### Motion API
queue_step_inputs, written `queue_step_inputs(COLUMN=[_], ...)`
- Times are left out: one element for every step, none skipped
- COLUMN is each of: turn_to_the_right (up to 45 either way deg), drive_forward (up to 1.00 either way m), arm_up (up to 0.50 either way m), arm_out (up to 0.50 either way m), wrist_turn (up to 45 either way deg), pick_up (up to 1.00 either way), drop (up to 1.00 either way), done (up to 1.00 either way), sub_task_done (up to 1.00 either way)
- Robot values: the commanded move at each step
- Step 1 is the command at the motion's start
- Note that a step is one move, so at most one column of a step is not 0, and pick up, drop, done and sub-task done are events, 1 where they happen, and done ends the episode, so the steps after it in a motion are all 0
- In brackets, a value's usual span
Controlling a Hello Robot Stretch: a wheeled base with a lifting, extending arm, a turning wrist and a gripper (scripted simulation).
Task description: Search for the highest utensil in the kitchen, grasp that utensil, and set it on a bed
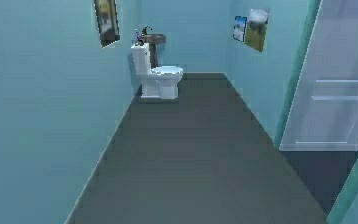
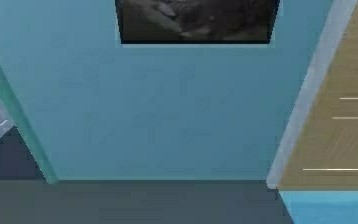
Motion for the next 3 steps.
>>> queue_step_inputs(turn_to_the_right=[-45.0,-45.0,-45.0], drive_forward=[0.00,0.00,0.00], arm_up=[0.00,0.00,0.00], arm_out=[0.00,0.00,0.00], wrist_turn=[0.0,0.0,0.0], pick_up=[0.00,0.00,0.00], drop=[0.00,0.00,0.00], done=[0.00,0.00,0.00], sub_task_done=[0.00,0.00,0.00])
